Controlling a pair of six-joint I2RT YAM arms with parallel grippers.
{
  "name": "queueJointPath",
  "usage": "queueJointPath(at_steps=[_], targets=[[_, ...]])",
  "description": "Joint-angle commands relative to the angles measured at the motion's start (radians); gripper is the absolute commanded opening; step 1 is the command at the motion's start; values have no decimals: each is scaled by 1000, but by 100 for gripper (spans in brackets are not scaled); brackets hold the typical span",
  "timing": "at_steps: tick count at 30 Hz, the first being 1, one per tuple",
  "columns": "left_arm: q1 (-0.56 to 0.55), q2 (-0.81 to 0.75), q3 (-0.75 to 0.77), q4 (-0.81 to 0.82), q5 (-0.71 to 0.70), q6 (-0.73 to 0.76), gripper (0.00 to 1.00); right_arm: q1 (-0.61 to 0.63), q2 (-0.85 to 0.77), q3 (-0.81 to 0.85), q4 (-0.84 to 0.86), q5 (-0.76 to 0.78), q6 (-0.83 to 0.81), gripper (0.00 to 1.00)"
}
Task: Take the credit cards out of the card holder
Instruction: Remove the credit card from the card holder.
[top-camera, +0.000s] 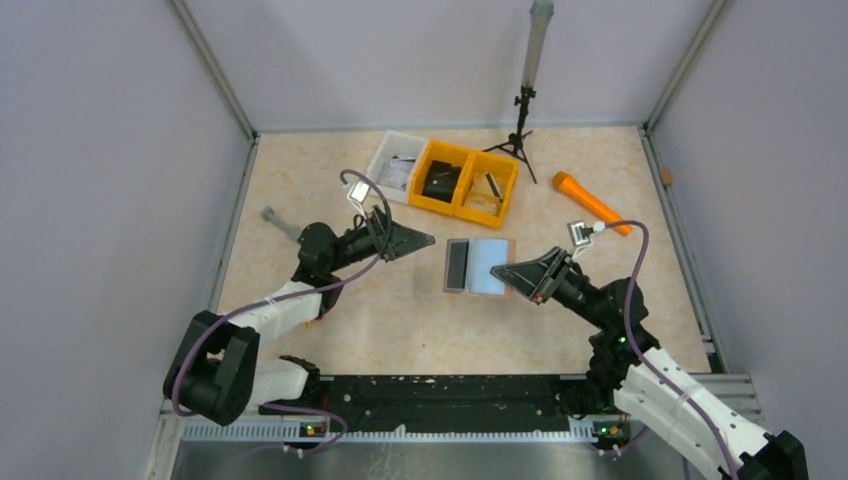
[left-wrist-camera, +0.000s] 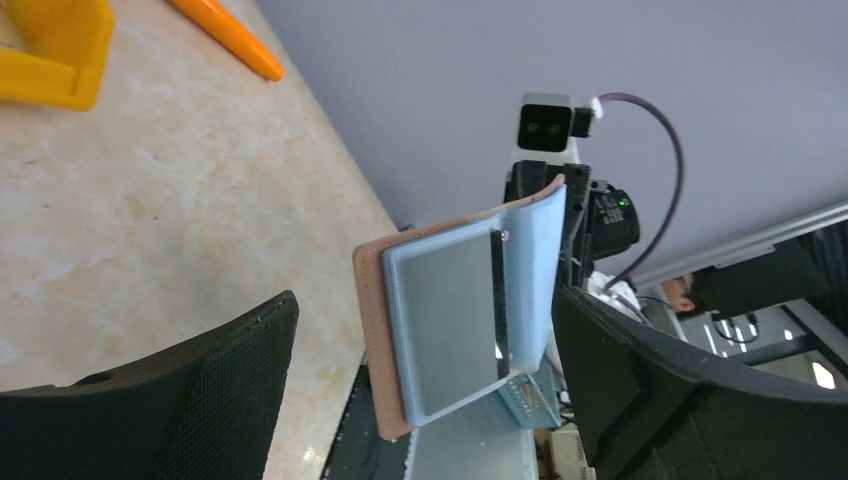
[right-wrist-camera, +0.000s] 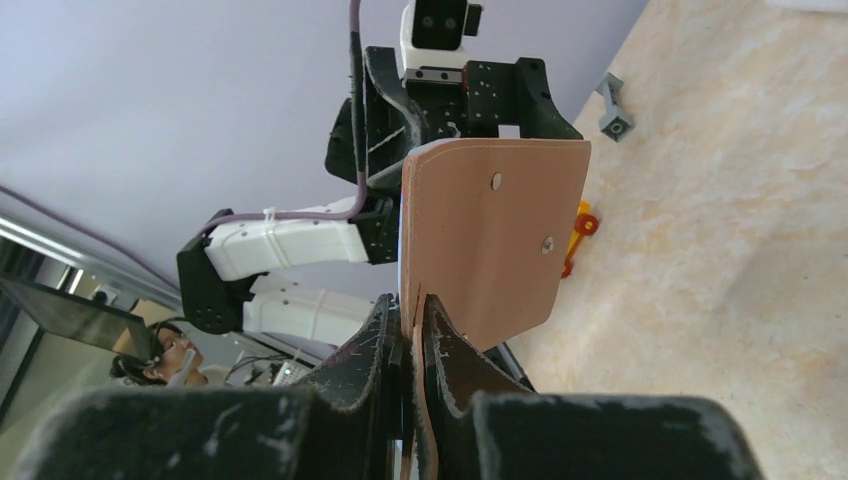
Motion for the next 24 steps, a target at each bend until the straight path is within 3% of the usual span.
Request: queueJointPath(at_steps=[1, 9, 15, 24], targets=[[-15, 4, -38, 325, 53, -214, 99, -7, -5, 29, 143, -14, 50, 0], [-59, 13, -50, 402, 37, -273, 99, -7, 88, 67, 305, -36, 132, 0], [-66, 26, -49, 342, 34, -235, 99, -7, 145, 57, 416, -47, 192, 0], [-73, 11, -54, 236, -4, -181, 99, -7, 135, 69, 385, -38, 182, 0]])
